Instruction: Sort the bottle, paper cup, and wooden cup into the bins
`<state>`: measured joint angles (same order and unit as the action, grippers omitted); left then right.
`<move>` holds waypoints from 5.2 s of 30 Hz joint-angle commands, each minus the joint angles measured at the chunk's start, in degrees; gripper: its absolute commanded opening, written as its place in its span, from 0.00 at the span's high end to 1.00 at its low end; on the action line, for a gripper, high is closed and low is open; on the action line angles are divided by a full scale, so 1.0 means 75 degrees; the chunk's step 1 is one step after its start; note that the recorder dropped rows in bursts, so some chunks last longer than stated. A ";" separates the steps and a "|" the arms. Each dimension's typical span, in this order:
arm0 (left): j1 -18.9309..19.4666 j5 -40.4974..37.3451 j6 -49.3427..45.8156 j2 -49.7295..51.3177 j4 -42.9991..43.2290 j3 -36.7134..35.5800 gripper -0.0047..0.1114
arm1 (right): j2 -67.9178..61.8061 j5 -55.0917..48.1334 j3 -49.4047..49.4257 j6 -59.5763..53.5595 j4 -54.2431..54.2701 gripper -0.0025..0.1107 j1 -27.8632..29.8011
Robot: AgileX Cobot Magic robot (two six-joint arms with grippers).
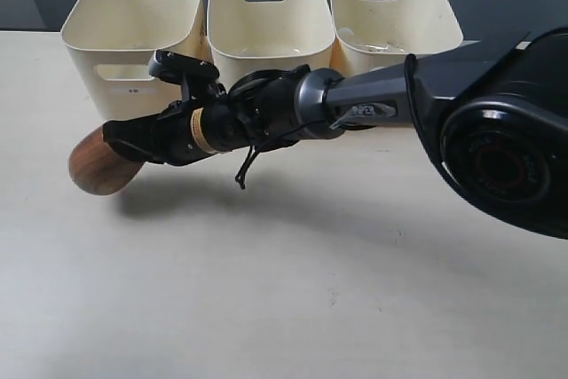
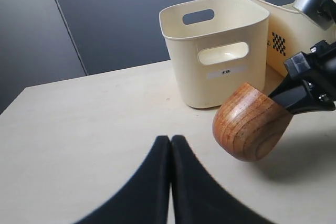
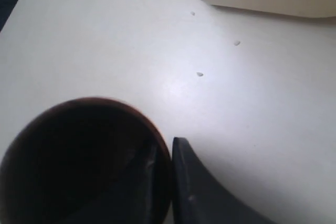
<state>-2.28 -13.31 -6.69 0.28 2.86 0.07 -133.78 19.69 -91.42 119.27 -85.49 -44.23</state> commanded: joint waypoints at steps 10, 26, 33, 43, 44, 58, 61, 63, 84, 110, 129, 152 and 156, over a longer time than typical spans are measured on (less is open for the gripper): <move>-0.0024 0.0006 0.0015 -0.0038 -0.0020 -0.0010 0.96 | 0.1708 -0.0804 -0.0039 0.0159 -0.0054 0.98 0.0471; -0.0024 0.0006 0.0015 -0.0038 -0.0020 -0.0010 0.96 | 0.1109 -0.2779 -0.1829 -0.0231 -0.0406 0.98 0.0471; -0.0024 0.0006 0.0015 -0.0038 -0.0020 -0.0010 0.96 | 0.0424 -0.2998 -0.2449 -0.0701 -0.0520 0.98 0.0471; -0.0024 0.0006 0.0015 -0.0038 -0.0020 -0.0010 0.96 | 0.0126 -0.2747 -0.2653 -0.0708 -0.1324 0.55 0.0471; -0.0024 0.0006 0.0015 -0.0038 -0.0020 -0.0010 0.96 | 0.0126 -0.2747 -0.2653 -0.0708 -0.1324 0.51 0.0471; -0.0024 0.0006 0.0015 -0.0038 -0.0020 -0.0010 0.96 | 0.0437 -0.1308 -0.2653 -0.0689 -0.1309 0.73 0.0471; -0.0024 0.0006 0.0015 -0.0038 -0.0020 -0.0010 0.96 | 0.0814 -0.0757 -0.2653 -0.0689 -0.1604 0.90 0.0471; -0.0024 0.0006 0.0015 -0.0038 -0.0020 -0.0010 0.96 | 0.1104 -0.0270 -0.2638 -0.0658 -0.1927 0.98 0.0471; -0.0024 0.0006 0.0015 -0.0038 -0.0020 -0.0010 0.96 | 0.5588 0.1164 0.1462 -0.0553 -0.1927 0.98 0.2046; -0.0024 0.0006 0.0015 -0.0038 -0.0020 -0.0010 0.96 | 1.3171 -0.0034 0.9046 -0.1108 -0.1927 0.98 0.4385; -0.0024 0.0006 0.0015 -0.0038 -0.0020 -0.0010 0.96 | 1.5456 -0.1451 1.2175 -0.1091 -0.1927 0.98 0.4385; -0.0024 0.0006 0.0015 -0.0038 -0.0020 -0.0010 0.96 | 1.6900 -0.1421 1.2189 -0.1114 -0.1927 0.98 0.5276; -0.0024 0.0006 0.0015 -0.0038 -0.0020 -0.0010 0.96 | 1.7837 -0.0305 1.2189 -0.1454 -0.1927 0.98 0.6127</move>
<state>-2.28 -13.31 -6.69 0.28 2.86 0.07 -1.89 13.14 -0.13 110.16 -99.82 -1.57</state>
